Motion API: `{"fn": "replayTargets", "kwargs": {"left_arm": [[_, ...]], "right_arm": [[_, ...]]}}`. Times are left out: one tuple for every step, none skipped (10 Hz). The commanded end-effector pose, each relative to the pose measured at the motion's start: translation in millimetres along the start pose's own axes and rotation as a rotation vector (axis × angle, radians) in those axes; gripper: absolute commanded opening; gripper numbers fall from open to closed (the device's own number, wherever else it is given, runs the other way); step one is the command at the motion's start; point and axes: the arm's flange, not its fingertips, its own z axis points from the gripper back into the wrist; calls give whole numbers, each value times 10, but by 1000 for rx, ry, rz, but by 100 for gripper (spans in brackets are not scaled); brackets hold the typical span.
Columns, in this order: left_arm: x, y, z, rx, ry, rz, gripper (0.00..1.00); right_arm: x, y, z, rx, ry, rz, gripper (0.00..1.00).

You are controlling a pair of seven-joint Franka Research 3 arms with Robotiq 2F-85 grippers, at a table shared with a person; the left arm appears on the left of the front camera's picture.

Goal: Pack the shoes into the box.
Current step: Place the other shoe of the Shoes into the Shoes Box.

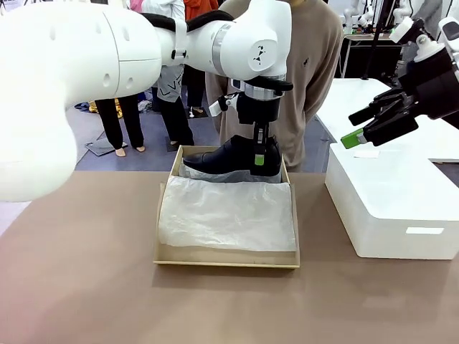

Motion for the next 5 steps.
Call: {"fn": "replayTargets", "kwargs": {"left_arm": [[-38, 9, -26, 6, -6, 61, 0], [-69, -9, -53, -1, -18, 69, 0], [-91, -24, -70, -15, -35, 73, 0], [-97, -44, -85, -27, -47, 83, 0], [-97, -58, -114, -31, -55, 85, 0]], "right_arm": [[4, -32, -16, 17, -25, 19, 100], [4, -32, -16, 17, -25, 19, 100], [4, -32, -16, 17, -25, 19, 100], [4, -32, -16, 17, -25, 19, 100], [4, -32, -16, 17, -25, 19, 100]]}}
